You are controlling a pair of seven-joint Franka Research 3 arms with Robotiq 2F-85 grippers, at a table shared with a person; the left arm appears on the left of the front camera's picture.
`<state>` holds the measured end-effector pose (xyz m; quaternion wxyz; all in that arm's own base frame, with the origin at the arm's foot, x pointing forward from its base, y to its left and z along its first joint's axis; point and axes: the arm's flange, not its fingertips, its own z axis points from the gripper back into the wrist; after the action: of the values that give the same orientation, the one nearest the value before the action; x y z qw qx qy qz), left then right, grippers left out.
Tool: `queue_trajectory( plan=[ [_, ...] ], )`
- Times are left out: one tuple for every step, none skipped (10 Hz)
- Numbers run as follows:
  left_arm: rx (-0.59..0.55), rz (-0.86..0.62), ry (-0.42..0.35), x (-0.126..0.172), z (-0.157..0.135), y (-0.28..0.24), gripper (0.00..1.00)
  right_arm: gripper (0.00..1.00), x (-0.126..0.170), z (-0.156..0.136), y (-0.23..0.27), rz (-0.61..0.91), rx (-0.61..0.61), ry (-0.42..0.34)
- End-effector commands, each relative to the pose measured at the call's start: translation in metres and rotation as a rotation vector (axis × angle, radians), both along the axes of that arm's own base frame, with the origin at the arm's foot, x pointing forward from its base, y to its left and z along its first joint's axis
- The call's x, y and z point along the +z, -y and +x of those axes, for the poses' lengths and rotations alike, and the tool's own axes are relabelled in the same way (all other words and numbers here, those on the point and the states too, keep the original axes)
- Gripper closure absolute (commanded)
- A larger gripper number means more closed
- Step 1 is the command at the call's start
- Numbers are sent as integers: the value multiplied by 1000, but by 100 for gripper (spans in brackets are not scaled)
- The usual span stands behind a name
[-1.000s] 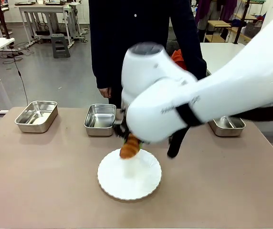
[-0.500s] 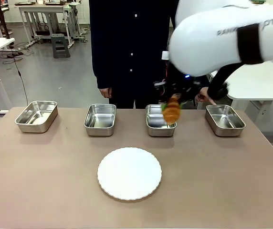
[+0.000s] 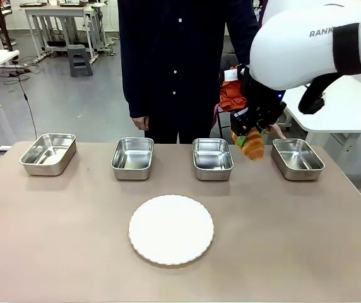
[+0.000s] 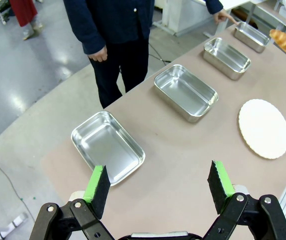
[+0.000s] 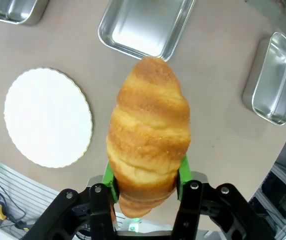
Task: Place the bread in the container.
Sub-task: Place the Butter Roll into the Airtight Container indicated by the human.
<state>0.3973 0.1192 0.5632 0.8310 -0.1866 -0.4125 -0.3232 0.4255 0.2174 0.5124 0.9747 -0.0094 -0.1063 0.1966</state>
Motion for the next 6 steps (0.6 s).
queue_trajectory(
  plan=[
    [-1, 1, 3, 0, 0, 0, 0, 50, 4, -3, -9, 16, -69, 7],
    [-1, 1, 3, 0, 0, 0, 0, 50, 4, -3, -9, 16, -69, 7],
    [-1, 1, 3, 0, 0, 0, 0, 50, 0, -2, -4, 5, -25, 0],
    [-1, 1, 3, 0, 0, 0, 0, 50, 1, 30, 22, 9, -21, -2],
    [-1, 1, 3, 0, 0, 0, 0, 50, 1, 56, 53, 10, 13, -16],
    [-1, 1, 3, 0, 0, 0, 0, 50, 0, 73, 86, 3, 29, -19]
  ],
)
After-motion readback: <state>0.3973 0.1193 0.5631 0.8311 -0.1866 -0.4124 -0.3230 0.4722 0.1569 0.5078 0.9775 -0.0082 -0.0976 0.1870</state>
